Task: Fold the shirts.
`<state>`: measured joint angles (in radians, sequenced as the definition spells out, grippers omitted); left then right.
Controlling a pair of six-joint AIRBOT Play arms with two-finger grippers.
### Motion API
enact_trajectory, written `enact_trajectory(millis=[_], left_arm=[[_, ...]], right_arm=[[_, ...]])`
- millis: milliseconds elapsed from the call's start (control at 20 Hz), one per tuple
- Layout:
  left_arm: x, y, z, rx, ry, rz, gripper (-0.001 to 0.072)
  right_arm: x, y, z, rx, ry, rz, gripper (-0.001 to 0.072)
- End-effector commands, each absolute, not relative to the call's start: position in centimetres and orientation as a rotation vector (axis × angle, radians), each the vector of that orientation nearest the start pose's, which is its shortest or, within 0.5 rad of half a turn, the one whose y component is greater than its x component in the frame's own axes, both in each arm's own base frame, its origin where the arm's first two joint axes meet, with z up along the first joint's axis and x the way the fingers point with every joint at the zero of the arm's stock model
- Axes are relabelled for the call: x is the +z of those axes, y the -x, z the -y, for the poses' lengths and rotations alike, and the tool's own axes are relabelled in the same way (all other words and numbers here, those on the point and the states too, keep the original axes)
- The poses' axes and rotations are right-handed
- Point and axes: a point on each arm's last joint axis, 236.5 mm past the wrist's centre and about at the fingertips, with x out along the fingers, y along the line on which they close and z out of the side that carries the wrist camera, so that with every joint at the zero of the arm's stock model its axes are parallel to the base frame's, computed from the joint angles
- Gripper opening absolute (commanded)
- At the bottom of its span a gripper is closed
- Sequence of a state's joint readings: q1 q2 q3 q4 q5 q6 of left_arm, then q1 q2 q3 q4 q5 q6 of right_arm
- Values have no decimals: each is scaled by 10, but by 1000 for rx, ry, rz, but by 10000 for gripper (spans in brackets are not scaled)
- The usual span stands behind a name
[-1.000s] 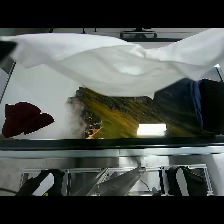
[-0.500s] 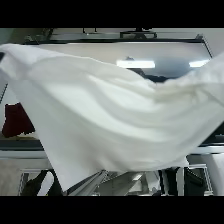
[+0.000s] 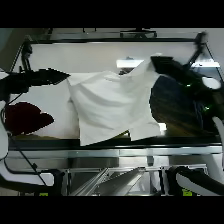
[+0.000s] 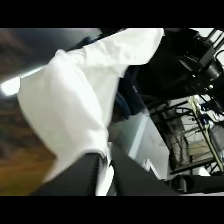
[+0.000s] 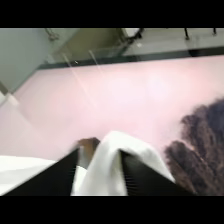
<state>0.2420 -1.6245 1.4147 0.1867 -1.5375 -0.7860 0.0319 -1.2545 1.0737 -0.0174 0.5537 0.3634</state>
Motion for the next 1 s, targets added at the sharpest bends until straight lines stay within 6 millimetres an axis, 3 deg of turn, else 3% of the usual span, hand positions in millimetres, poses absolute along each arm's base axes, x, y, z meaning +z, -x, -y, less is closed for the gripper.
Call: enact_trajectory(millis=[0, 100, 200, 250, 350, 450, 600, 750, 850, 950], left_arm=[[70, -476, 103, -1045, 837, -967, 342], [67, -472, 76, -1031, 890, -1039, 342], [62, -455, 56, -989, 922, -1135, 342], [56, -442, 51, -961, 931, -1185, 342], [35, -403, 55, -890, 924, -1306, 342], [2, -352, 65, -784, 909, -1436, 342], [-47, -280, 89, -637, 921, -1566, 342], [-88, -228, 114, -519, 945, -1622, 342], [-106, -211, 122, -474, 912, -1639, 342], [-113, -203, 130, -470, 860, -1646, 342]], right_arm=[[101, -538, -134, 412, -361, -400, 614], [123, -535, -105, 402, -438, -375, 607], [145, -516, -73, 438, -507, -395, 606], [146, -501, -52, 431, -550, -447, 606], [128, -468, -7, 384, -579, -590, 606], [107, -434, 28, 342, -630, -704, 606], [76, -389, 63, 296, -801, -797, 606], [36, -349, 75, 242, -987, -868, 606], [13, -339, 78, 183, -1052, -878, 606], [-1, -331, 68, 177, -1098, -910, 606]])
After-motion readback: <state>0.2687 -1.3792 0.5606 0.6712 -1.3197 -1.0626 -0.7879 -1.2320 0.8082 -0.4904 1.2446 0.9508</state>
